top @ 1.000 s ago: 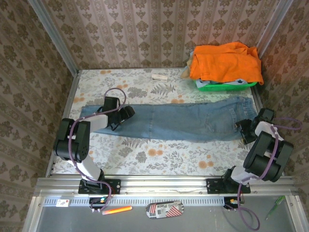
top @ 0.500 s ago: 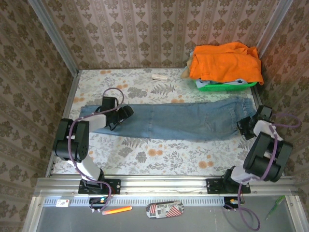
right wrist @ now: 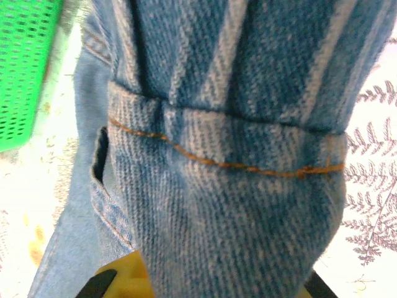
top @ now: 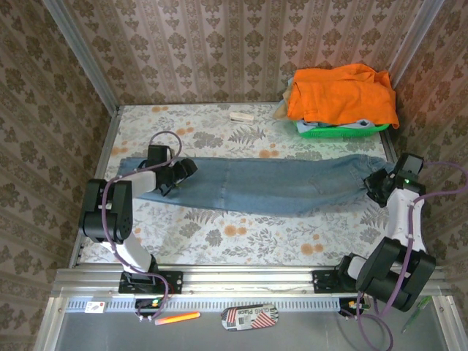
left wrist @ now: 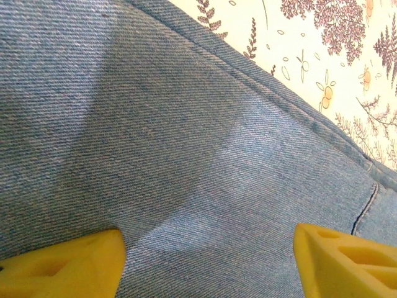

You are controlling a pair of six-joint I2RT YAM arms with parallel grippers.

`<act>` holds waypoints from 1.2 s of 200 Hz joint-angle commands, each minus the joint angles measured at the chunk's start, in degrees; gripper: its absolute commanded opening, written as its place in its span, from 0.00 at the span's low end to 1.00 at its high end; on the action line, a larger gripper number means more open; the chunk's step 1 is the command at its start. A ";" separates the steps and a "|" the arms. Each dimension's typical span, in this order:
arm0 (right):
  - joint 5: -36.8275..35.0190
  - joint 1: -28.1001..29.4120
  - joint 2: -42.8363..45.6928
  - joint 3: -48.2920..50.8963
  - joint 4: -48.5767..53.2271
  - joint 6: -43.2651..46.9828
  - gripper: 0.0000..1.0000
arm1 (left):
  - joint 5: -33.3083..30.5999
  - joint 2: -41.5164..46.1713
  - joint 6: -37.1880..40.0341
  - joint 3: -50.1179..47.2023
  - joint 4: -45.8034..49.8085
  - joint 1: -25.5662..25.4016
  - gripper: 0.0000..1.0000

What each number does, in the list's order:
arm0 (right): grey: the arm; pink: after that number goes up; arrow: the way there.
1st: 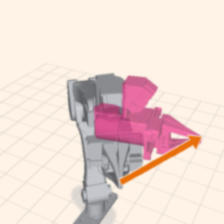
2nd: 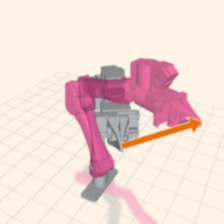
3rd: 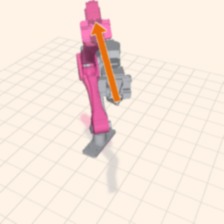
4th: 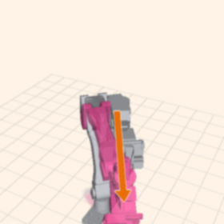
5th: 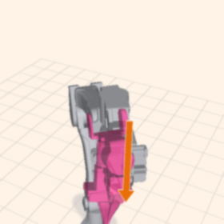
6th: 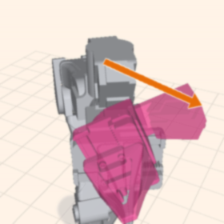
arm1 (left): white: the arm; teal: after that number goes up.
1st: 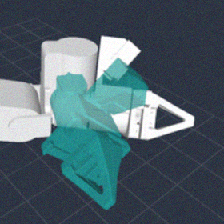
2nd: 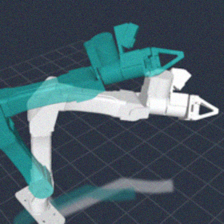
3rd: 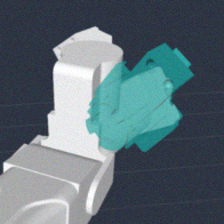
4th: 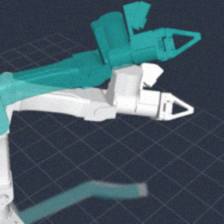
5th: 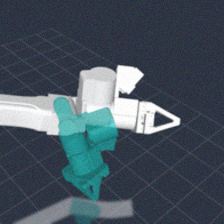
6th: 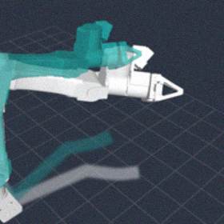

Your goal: Fold and stack the trousers

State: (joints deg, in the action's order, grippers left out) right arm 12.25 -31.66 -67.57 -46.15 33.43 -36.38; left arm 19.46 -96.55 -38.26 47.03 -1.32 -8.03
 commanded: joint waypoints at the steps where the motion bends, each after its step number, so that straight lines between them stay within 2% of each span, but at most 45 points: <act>1: -4.15 -1.34 -4.08 2.97 -0.17 2.55 0.40 | -5.68 -2.53 2.86 -1.17 5.90 2.09 0.75; 15: -3.78 -1.34 -3.15 4.13 0.16 2.83 0.43 | -4.97 -2.22 3.08 -1.44 5.88 2.01 0.77; 26: -3.54 -0.94 1.34 4.54 0.63 2.37 0.45 | -4.82 -1.44 2.79 -1.18 6.78 1.95 0.78; 34: -5.14 0.29 4.41 3.37 2.63 2.46 0.50 | -4.07 -0.42 2.84 -0.87 7.26 1.80 0.79; 45: -7.17 2.52 8.49 0.87 5.37 3.18 0.51 | -4.06 1.37 3.05 0.01 8.91 1.08 0.80; 56: -8.85 6.66 10.82 -1.56 6.84 3.08 0.51 | -4.45 3.15 3.76 1.68 11.07 -0.10 0.83; 72: -12.27 15.69 11.72 -4.25 6.67 1.22 0.52 | -5.28 5.01 4.78 5.86 15.42 -2.28 0.86; 86: -12.60 22.87 9.23 -5.91 4.43 -0.17 0.51 | -7.65 6.16 5.47 9.54 18.67 -5.58 0.87; 96: -11.44 25.51 5.40 -7.06 1.82 -0.25 0.51 | -8.53 6.36 5.65 11.21 19.16 -7.87 0.87; 106: -9.21 25.31 0.18 -8.21 -0.92 0.39 0.50 | -8.99 5.57 5.06 12.52 18.95 -9.82 0.88; 136: -10.27 20.77 -15.85 -13.08 -4.02 3.12 0.48 | -7.37 0.83 0.87 9.98 11.52 -11.39 0.87; 160: -10.63 17.08 -28.82 -17.57 -3.49 4.17 0.47 | -7.22 -4.32 -1.03 6.94 6.49 -9.85 0.86; 181: -10.45 16.99 -37.29 -20.84 -0.60 5.52 0.47 | -7.01 -6.62 -3.06 3.97 3.60 -7.36 0.85; 224: -9.85 15.51 -40.42 -22.17 1.05 6.08 0.49 | -3.98 -6.64 -4.00 -1.07 0.65 -3.04 0.86; 240: -8.01 16.19 -37.38 -22.12 1.03 6.32 0.49 | -2.06 -3.00 -3.18 -1.77 1.55 -2.43 0.85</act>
State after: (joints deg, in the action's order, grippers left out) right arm 3.40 -15.62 -105.82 -67.44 32.34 -31.20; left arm 18.22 -99.44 -41.25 49.41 -5.50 -12.93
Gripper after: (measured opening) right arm 0.486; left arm 0.854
